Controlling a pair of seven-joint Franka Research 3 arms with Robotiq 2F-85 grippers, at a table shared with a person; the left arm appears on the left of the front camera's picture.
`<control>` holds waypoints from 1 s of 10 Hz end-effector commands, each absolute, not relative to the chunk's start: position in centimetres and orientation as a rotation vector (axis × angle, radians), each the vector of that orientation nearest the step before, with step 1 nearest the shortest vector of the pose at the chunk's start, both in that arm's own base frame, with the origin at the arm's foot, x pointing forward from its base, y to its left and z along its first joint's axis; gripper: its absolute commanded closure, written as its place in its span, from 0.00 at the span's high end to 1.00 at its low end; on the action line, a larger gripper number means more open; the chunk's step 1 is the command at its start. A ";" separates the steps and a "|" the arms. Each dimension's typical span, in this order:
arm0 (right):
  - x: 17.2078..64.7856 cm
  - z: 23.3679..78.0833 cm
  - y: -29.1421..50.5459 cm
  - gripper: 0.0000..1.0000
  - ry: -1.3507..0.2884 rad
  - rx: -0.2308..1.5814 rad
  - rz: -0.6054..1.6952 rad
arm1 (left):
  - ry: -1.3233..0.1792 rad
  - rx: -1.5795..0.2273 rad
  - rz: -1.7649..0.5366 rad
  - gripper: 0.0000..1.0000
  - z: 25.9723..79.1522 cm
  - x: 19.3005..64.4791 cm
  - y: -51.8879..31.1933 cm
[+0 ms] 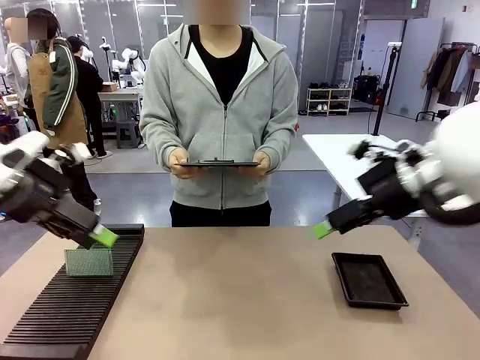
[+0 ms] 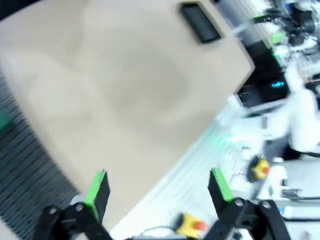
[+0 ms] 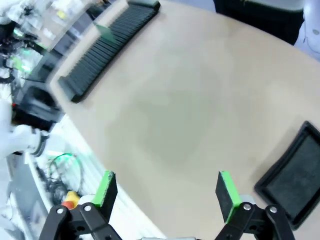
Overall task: Inspect the PCB.
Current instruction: Pick up the Blank PCB and present it to the human.
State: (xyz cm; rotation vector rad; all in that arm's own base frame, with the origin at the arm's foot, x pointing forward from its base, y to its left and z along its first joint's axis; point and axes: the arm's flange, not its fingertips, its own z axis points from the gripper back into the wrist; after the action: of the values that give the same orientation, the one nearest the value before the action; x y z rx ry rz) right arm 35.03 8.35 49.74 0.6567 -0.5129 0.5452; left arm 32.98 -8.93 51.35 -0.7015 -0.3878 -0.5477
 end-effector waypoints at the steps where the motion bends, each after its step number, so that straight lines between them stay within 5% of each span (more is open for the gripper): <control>1: 35.3 49.9 2.3 1.00 -0.414 0.865 0.411 | -0.375 -0.943 -0.499 1.00 51.5 33.1 -3.7; 4: 32.9 49.3 -4.7 1.00 -0.355 1.140 0.309 | -0.469 -1.229 -0.424 1.00 50.6 33.2 3.7; 10: 28.3 45.3 -13.8 1.00 -0.377 1.357 0.068 | -0.547 -1.334 -0.258 1.00 47.7 30.3 16.5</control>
State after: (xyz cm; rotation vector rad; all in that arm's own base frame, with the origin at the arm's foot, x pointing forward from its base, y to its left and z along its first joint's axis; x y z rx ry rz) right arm 28.13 -13.78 45.76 1.3426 -0.3724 0.0727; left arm 29.07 16.13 47.11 -1.3482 -0.5387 -0.2291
